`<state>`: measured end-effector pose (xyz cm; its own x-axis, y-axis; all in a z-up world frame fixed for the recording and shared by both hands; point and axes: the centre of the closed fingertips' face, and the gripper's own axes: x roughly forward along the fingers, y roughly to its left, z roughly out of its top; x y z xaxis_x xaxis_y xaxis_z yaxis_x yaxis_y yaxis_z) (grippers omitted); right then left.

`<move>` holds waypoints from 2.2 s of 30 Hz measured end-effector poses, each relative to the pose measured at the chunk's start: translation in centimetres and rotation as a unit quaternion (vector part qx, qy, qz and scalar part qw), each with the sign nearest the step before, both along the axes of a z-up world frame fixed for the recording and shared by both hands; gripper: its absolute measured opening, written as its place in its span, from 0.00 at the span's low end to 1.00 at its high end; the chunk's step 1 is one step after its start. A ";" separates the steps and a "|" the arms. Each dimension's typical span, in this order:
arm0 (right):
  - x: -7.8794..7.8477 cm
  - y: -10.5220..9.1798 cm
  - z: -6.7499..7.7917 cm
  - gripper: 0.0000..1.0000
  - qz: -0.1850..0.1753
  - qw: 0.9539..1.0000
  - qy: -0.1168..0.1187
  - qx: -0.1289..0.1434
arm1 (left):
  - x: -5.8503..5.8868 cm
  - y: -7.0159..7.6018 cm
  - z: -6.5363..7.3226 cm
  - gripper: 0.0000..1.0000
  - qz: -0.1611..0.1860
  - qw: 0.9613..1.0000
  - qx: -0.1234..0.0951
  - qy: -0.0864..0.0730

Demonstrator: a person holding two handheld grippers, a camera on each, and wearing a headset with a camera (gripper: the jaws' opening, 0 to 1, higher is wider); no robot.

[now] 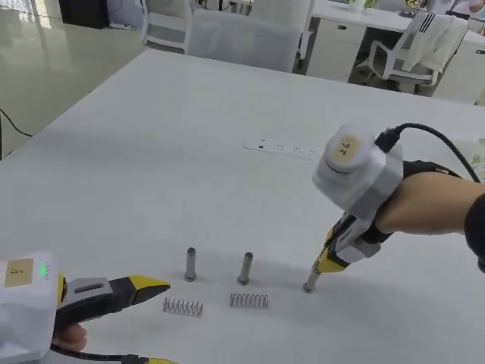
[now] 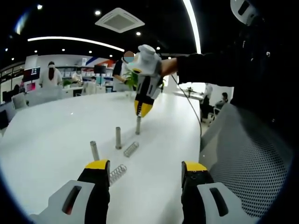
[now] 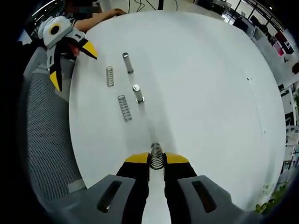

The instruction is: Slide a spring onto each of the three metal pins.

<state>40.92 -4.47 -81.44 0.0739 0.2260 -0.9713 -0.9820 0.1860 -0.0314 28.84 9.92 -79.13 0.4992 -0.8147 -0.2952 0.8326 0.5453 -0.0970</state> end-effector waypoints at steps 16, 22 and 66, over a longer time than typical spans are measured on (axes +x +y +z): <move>-0.1 -0.1 -2.6 0.08 -0.006 1.000 0.021 -0.019 | 0.0 0.1 -0.2 0.57 -0.001 1.000 0.003 0.002; -0.3 -0.2 -3.4 0.08 -0.007 0.999 0.027 -0.024 | 0.0 0.1 -0.3 0.57 0.000 1.000 0.003 0.003; -1.5 2.3 -1.1 0.18 0.048 0.999 -0.017 0.008 | -0.2 -0.2 -0.3 0.56 -0.004 1.000 0.012 0.004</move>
<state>39.37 -2.17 -82.49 0.0848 0.2489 -0.9648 -0.9937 0.0922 -0.0635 28.61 9.71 -79.43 0.4906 -0.8111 -0.3184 0.8361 0.5412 -0.0902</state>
